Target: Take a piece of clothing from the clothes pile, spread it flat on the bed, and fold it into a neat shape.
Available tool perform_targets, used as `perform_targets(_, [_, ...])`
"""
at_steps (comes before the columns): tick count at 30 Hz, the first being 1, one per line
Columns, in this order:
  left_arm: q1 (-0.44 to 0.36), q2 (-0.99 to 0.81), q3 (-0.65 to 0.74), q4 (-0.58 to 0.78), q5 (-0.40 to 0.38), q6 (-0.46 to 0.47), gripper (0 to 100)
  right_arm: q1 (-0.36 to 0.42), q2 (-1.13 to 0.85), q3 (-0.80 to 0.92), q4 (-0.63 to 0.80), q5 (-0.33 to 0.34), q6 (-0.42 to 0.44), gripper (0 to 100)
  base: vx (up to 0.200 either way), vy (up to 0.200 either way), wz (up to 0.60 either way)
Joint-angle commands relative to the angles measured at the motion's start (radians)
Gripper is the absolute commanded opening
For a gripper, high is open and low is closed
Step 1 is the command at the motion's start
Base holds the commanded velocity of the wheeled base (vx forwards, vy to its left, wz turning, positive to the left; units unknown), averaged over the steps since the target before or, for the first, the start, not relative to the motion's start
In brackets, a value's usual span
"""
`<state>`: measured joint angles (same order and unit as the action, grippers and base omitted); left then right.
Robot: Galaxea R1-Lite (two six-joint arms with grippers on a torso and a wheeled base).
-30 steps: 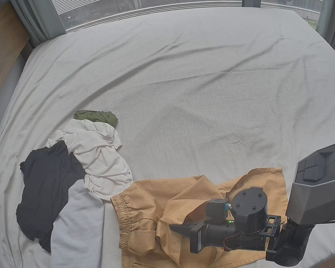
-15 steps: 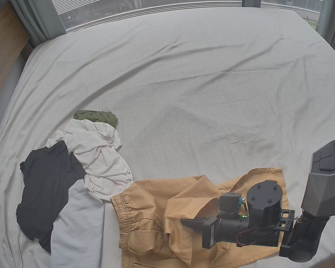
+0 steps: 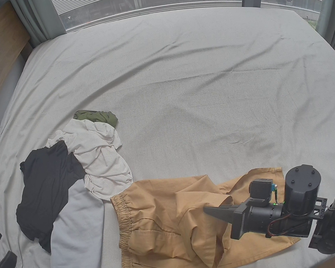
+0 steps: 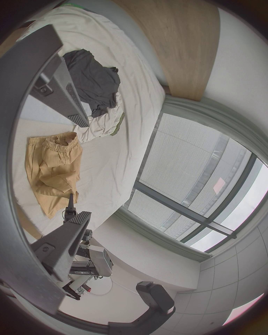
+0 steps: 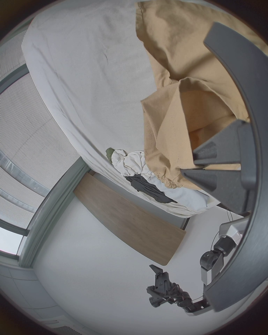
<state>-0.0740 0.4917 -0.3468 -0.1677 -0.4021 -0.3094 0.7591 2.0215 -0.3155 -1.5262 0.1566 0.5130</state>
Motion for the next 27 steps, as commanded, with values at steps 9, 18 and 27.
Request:
perform_targets(9, [-0.006, 0.326, -0.011, -0.159, -0.095, -0.004, 100, -0.083, -0.139, 0.119, -0.014, 0.078, 0.05, 0, 0.0, 0.0, 0.0])
perform_targets(18, [-0.004, 0.475, -0.077, -0.266, -0.204, -0.004, 100, -0.165, -0.214, 0.144, -0.014, 0.216, 0.078, 0, 0.0, 0.0, 0.0])
perform_targets(27, [-0.013, 0.55, -0.074, -0.268, -0.204, 0.001, 100, -0.248, -0.262, 0.187, -0.014, 0.311, 0.078, 0, 0.0, 0.0, 0.0])
